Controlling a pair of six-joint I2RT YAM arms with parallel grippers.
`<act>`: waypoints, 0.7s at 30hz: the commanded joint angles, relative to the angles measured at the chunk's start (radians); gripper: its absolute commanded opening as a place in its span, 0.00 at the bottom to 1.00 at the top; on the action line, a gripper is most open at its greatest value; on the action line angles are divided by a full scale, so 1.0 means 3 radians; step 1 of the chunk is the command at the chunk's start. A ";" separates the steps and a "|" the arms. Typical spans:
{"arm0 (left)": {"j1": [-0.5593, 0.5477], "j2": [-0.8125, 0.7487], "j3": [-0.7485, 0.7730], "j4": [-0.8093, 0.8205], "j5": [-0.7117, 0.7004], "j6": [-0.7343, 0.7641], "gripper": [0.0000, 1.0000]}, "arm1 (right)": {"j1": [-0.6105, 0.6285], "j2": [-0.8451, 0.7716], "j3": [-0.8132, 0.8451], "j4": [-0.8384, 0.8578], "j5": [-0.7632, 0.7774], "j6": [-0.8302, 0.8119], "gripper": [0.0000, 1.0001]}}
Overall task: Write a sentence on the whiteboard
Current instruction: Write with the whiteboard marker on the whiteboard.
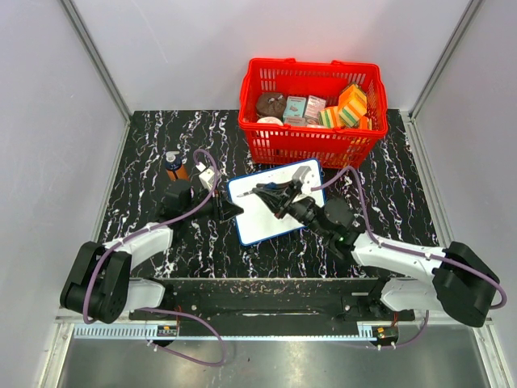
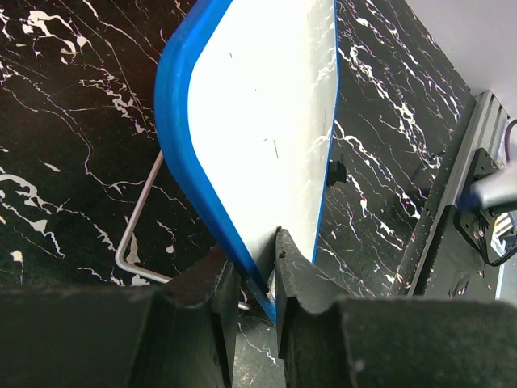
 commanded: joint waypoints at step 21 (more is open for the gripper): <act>0.0040 0.0098 0.0053 0.0045 -0.0282 0.0406 0.00 | 0.0197 0.0371 0.0045 0.0449 0.0814 -0.0418 0.00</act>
